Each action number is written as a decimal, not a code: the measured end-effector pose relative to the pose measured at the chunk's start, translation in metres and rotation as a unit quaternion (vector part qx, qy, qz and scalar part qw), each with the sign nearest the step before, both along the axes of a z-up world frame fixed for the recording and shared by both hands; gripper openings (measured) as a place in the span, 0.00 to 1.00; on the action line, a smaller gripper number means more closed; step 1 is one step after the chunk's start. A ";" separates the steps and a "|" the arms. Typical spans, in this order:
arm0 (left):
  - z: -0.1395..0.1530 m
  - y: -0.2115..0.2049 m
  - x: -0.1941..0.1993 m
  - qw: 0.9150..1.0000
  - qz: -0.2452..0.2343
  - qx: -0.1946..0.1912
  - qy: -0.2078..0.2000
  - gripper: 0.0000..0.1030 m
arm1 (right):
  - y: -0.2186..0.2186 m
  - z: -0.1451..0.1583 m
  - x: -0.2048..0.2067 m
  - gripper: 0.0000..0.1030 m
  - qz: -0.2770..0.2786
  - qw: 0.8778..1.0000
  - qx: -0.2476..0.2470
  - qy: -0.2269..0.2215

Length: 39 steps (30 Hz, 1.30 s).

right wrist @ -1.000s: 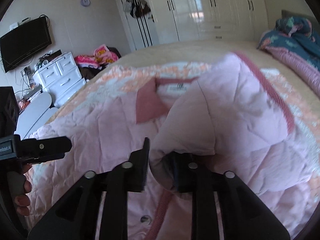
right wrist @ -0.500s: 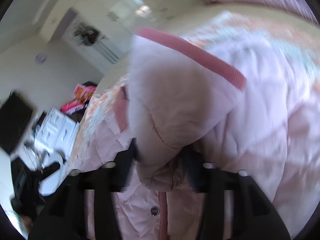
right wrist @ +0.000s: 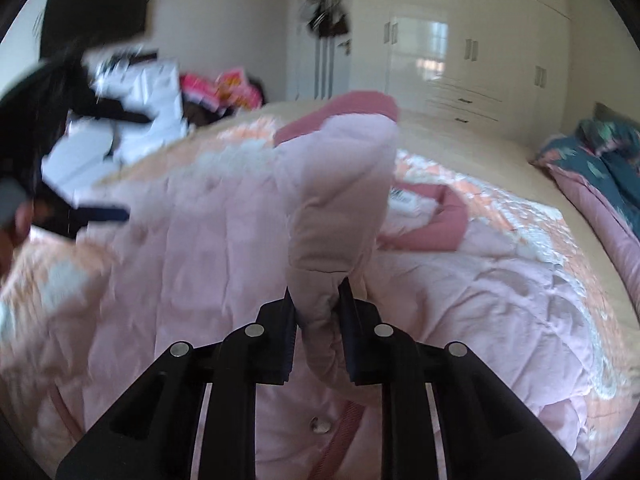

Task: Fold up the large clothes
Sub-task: 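Open the right tool to release the sleeve on the jacket front, then grasp the folded sleeve's ribbed cuff with the left tool and straighten it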

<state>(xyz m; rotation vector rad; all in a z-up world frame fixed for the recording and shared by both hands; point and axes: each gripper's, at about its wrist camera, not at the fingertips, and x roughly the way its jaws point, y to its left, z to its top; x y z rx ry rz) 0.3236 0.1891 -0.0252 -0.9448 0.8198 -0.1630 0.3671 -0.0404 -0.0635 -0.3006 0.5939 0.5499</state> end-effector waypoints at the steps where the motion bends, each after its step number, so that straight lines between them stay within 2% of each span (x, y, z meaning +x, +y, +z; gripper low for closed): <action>1: -0.003 -0.002 0.001 1.000 -0.003 -0.007 0.003 0.92 | 0.005 -0.003 -0.003 0.18 0.008 1.000 -0.016 -0.004; 3: -0.009 -0.004 0.004 1.000 -0.014 -0.026 0.006 0.92 | 0.010 -0.009 -0.009 0.19 0.020 0.999 -0.040 -0.006; 7: -0.024 -0.014 0.011 0.996 -0.038 -0.074 0.017 0.92 | 0.020 -0.022 -0.016 0.32 0.051 0.997 -0.053 0.021; 12: -0.037 -0.023 0.016 0.995 -0.051 -0.078 0.038 0.92 | 0.021 -0.020 -0.030 0.48 0.087 0.994 -0.050 0.047; 14: -0.044 -0.025 0.015 0.994 -0.052 -0.083 0.050 0.92 | 0.011 -0.011 -0.036 0.58 0.095 0.993 -0.039 0.050; 18: -0.056 -0.030 0.014 0.994 -0.052 -0.064 0.074 0.92 | -0.014 0.005 -0.036 0.60 0.065 0.996 -0.044 0.035; 21: -0.068 -0.042 0.016 0.992 -0.065 -0.055 0.090 0.92 | -0.044 0.014 -0.028 0.60 0.023 0.999 -0.026 0.031; 25: -0.067 -0.062 0.016 0.993 -0.077 0.025 0.083 0.87 | -0.085 0.020 -0.008 0.61 -0.051 0.998 0.000 0.029; 27: -0.062 -0.070 0.017 0.992 -0.085 0.053 0.070 0.57 | -0.102 0.022 0.000 0.61 -0.079 0.997 0.002 0.023; 28: -0.059 -0.073 0.017 0.992 -0.087 0.069 0.066 0.54 | -0.112 0.023 0.006 0.61 -0.098 0.995 0.002 0.021; 29: -0.056 -0.077 0.016 0.991 -0.088 0.086 0.054 0.43 | -0.122 0.023 0.013 0.61 -0.117 0.993 0.003 0.022; 30: -0.053 -0.078 0.014 0.991 -0.086 0.093 0.047 0.25 | -0.131 0.023 0.016 0.61 -0.133 0.991 0.004 0.022; 31: -0.051 -0.079 0.012 0.991 -0.085 0.097 0.040 0.17 | -0.141 0.022 0.022 0.61 -0.155 0.988 0.006 0.025; 35: -0.033 -0.086 0.010 0.989 -0.082 0.121 0.005 0.09 | -0.179 0.017 0.040 0.61 -0.226 0.973 0.022 0.046; 39: 0.010 -0.081 0.009 0.984 -0.063 0.159 -0.058 0.07 | -0.215 0.021 0.046 0.61 -0.258 0.959 0.097 0.063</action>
